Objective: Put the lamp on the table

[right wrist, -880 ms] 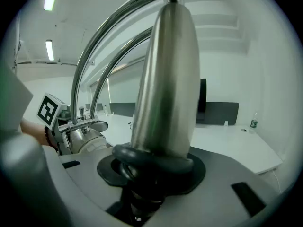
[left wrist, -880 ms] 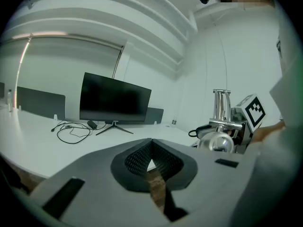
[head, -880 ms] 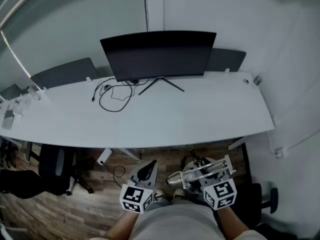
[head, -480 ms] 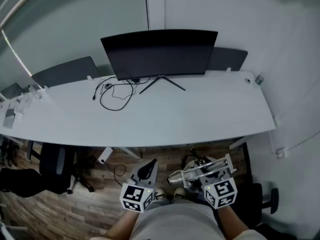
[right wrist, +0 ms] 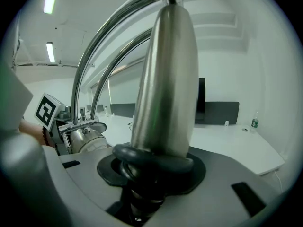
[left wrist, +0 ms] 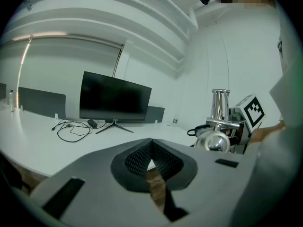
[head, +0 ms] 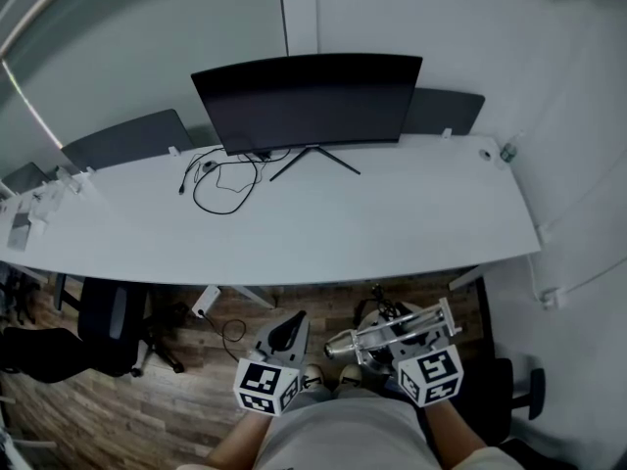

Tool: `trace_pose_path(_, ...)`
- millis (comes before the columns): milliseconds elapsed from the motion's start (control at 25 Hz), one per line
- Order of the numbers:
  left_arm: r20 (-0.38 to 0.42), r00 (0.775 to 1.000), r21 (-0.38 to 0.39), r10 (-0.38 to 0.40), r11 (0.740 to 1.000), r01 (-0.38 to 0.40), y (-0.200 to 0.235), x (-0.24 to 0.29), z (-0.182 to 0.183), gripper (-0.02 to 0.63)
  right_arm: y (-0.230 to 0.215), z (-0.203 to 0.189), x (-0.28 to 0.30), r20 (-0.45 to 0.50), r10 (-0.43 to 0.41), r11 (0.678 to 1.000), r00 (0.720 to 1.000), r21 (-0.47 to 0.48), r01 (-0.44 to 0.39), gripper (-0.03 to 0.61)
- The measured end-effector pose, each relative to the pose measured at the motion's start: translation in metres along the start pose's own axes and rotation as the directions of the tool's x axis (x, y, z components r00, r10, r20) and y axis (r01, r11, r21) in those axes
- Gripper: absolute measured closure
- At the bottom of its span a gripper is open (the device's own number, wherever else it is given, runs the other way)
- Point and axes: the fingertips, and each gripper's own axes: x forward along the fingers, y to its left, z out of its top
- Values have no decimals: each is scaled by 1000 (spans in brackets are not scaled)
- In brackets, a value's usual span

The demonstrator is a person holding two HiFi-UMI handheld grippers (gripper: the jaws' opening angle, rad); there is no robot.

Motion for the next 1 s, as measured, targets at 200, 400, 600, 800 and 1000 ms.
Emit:
trace_pose_path(200, 3, 1000, 4, 24, 1000, -24, -10, 6, 0, 612, -15, 3, -5, 10, 14, 1000, 1000, -17, -13, 411)
trace_pose_path(400, 18, 998, 1, 58, 998, -58, -20, 14, -1, 612, -32, 4, -11, 21, 29, 999, 999, -34, -28, 411)
trace_pose_path(600, 19, 998, -7, 66, 998, -66, -29, 24, -3, 612, -50, 3, -12, 8, 29, 999, 1000, -45, -29, 411)
trace_pose_path(800, 12, 999, -5, 49, 999, -49, -33, 45, 0, 612, -70, 1, -9, -7, 18, 999, 1000, -36, -18, 411)
trace_pose_path(1000, 5, 1000, -2, 20, 1000, -20, -24, 78, 7, 612, -90, 3, 10, -22, -4, 1000, 1000, -26, 3, 411)
